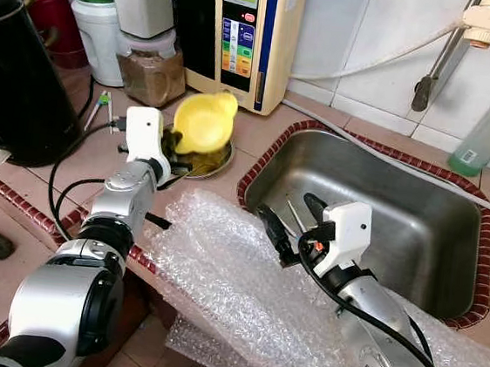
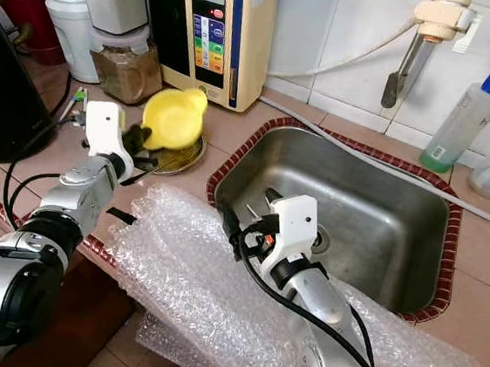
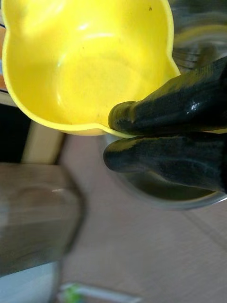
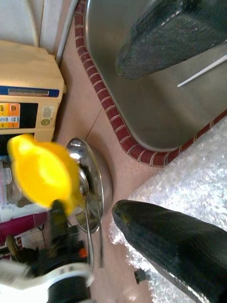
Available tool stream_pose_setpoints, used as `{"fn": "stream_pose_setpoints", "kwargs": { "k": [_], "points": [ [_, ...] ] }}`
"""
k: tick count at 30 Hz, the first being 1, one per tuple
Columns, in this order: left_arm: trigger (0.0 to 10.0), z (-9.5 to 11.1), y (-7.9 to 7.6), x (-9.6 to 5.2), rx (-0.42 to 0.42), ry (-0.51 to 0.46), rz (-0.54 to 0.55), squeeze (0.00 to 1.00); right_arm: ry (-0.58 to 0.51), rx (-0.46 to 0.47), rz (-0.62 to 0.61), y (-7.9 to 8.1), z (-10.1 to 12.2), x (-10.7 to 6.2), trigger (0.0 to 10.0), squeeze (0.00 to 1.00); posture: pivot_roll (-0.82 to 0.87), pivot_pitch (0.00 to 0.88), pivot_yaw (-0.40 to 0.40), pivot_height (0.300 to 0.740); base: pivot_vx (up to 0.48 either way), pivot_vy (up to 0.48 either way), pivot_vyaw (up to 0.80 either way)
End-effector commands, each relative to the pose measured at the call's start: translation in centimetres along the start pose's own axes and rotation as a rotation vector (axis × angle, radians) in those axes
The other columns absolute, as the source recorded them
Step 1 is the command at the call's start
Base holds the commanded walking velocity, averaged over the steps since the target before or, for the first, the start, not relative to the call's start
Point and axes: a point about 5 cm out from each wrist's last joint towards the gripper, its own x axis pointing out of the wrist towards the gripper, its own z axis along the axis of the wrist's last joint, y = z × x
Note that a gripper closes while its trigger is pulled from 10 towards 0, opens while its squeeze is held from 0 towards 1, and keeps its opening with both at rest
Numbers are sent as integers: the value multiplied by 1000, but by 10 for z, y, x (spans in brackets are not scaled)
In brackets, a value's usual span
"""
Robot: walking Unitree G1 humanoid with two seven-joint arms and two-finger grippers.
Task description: Kitchen organization
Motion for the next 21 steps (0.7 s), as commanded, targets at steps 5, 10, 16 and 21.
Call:
{"fn": "stream_pose_setpoints", "kwargs": {
  "k": [5,10,16,21],
  "points": [
    [0,14,-15,-2,107,-146,-73,0,-36,33,-16,-2,3,1,10000,0,-67,35,66,740,0,0,0],
    [0,17,-34,-6,151,-231,-156,0,-85,52,-62,-6,10,5,10000,0,-65,36,70,740,0,0,0],
    [0,2,-73,-19,193,-261,-351,0,-162,155,-145,-14,21,9,10000,0,-66,38,73,740,0,0,0],
    [0,-5,-99,-30,170,-277,-462,0,-184,196,-188,-19,23,13,10000,0,-66,39,73,740,0,0,0]
  ]
}}
